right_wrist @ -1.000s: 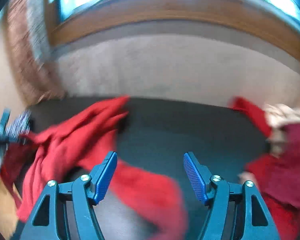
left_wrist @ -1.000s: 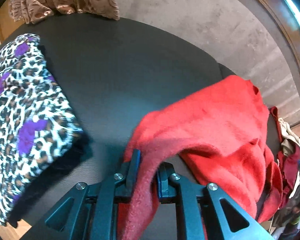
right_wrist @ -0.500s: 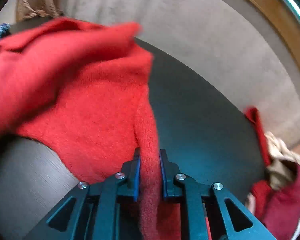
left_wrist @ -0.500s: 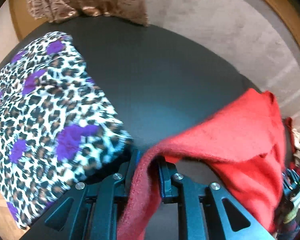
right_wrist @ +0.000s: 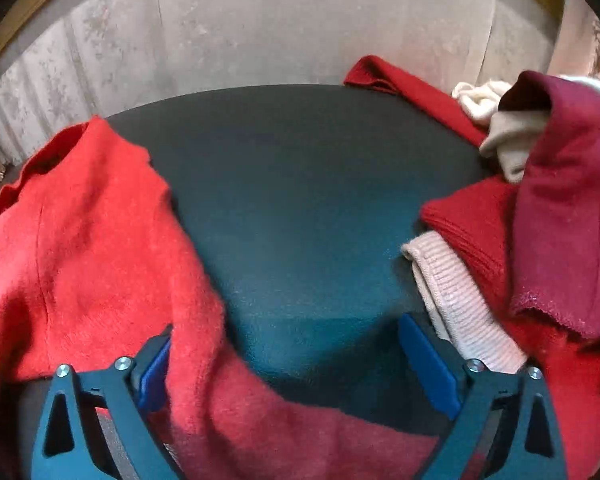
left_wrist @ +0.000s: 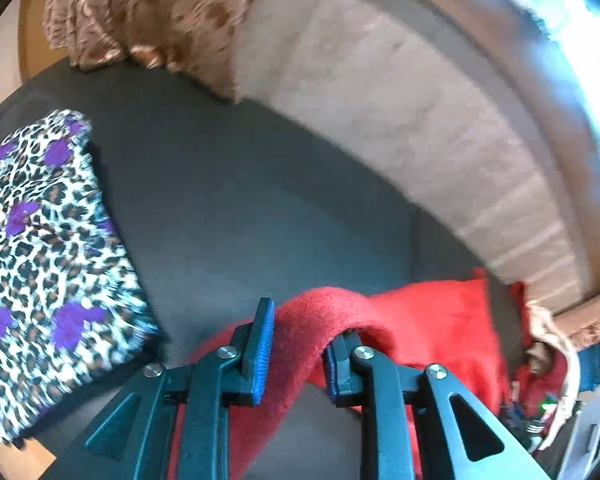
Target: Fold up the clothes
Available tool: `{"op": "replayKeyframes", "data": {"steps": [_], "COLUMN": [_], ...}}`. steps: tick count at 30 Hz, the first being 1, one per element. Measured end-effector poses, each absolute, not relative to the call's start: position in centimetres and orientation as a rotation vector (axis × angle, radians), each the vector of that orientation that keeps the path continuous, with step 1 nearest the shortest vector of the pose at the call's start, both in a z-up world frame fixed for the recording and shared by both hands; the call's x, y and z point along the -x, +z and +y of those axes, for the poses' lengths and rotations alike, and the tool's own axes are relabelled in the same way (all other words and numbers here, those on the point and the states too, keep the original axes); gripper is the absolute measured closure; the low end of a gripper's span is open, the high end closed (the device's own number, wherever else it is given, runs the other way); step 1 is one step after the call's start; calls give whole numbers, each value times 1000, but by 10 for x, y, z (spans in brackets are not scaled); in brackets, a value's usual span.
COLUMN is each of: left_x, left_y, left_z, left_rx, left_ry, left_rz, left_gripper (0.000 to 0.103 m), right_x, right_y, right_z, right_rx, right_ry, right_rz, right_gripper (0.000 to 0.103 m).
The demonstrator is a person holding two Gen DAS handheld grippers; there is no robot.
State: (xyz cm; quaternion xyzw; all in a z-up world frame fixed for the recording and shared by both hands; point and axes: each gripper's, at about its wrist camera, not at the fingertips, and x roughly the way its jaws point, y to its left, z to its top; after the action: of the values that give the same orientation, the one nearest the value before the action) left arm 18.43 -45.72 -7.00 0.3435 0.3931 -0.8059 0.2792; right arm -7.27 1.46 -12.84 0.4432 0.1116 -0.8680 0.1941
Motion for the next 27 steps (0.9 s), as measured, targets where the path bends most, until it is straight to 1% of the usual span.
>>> {"op": "replayKeyframes", "data": {"steps": [2, 3, 6, 8, 9, 12, 13, 15, 19, 22, 25, 27], "left_x": [-193, -192, -192, -198, -204, -220, -222, -211, -173, -151, -135, -127], "left_y": [-65, -66, -72, -75, -74, -69, -69, -79, -108, -130, -143, -146], "left_z": [-445, -441, -428, -415, -405, -382, -376, -356, -316, -298, -287, -279], "left_rx": [-873, -859, -890, -895, -902, -884, -873, -916, -1087, -1175, -1192, -1213], "left_ry": [-2191, -2197, -2265, -2326, -2363, -2412, -2431, -2478, -2527, -2488, -2453, -2450], "left_rz": [1080, 1099, 1250, 1350, 1367, 1323, 1346, 1433, 1547, 1585, 1730, 1748], "left_gripper": [74, 70, 62, 60, 59, 56, 53, 51, 50, 49, 46, 43], "right_x": [68, 64, 56, 69, 75, 97, 104, 117, 122, 94, 72, 74], "right_y": [-128, -127, -126, -126, -125, -131, -133, -136, -125, -100, -78, -77], "right_z": [17, 19, 20, 22, 22, 17, 17, 15, 4, -13, -40, -55], "right_rx": [-1240, -1239, -1237, -1235, -1234, -1231, -1232, -1232, -1140, -975, -827, -805], "right_ry": [-2436, -2435, -2439, -2434, -2432, -2426, -2424, -2420, -2515, -2514, -2464, -2426], "right_rz": [295, 288, 285, 283, 282, 289, 290, 293, 427, 501, 569, 581], "right_gripper": [2, 2, 0, 0, 0, 0, 0, 0, 0, 0, 0, 0]}}
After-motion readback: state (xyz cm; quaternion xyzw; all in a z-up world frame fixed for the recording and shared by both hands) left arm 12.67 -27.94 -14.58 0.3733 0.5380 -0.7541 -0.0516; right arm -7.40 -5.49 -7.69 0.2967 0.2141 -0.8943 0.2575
